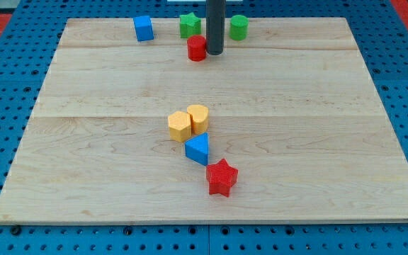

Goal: Place the yellow heart below the red circle

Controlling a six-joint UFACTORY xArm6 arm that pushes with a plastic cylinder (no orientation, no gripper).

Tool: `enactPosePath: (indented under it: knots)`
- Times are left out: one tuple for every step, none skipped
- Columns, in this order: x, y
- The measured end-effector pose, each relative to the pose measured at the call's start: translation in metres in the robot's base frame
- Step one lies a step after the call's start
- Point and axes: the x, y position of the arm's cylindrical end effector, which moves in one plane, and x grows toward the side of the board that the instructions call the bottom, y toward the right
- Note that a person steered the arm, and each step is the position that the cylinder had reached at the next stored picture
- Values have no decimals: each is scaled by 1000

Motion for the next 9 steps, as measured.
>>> enactPosePath:
  knots:
    - [59, 69]
    - [143, 101]
    - [211, 104]
    - [250, 89]
    - [219, 68]
    - [196, 53]
    - [211, 35]
    - [206, -2]
    - [174, -21]
